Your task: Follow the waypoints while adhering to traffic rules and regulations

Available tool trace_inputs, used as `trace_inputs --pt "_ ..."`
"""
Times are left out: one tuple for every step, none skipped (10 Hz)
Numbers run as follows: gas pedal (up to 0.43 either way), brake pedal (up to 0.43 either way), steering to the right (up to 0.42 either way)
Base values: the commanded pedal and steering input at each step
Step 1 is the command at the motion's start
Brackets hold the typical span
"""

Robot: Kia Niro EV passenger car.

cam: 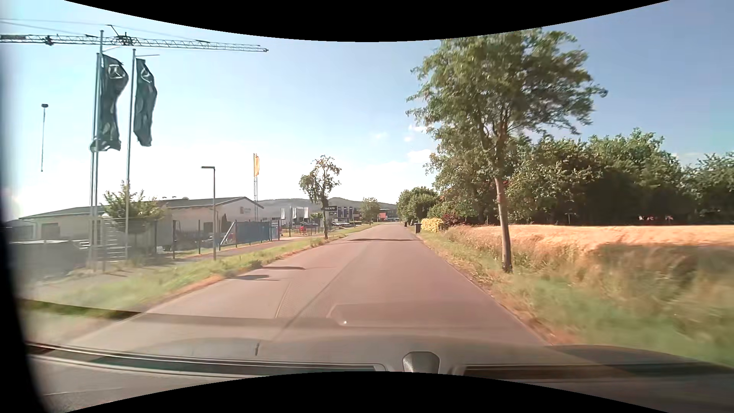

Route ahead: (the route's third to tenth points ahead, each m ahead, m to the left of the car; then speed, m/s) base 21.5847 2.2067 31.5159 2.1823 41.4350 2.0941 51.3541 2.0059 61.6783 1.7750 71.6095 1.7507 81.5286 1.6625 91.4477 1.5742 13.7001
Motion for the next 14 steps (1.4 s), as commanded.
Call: trace_inputs --pt "0.197 0.006 -0.001" --pt "0.197 0.006 -0.001" --pt "0.197 0.006 0.0" --pt "0.197 0.006 0.0" --pt "0.197 0.006 0.0" --pt "0.197 0.006 0.0" --pt "0.197 0.006 0.0" --pt "0.197 0.006 0.0" --pt "0.197 0.006 0.0" --pt "0.197 0.006 0.0" --pt "0.197 0.006 0.001" --pt "0.197 0.006 0.005" --pt "0.197 0.006 0.006" --pt "0.197 0.006 0.006"
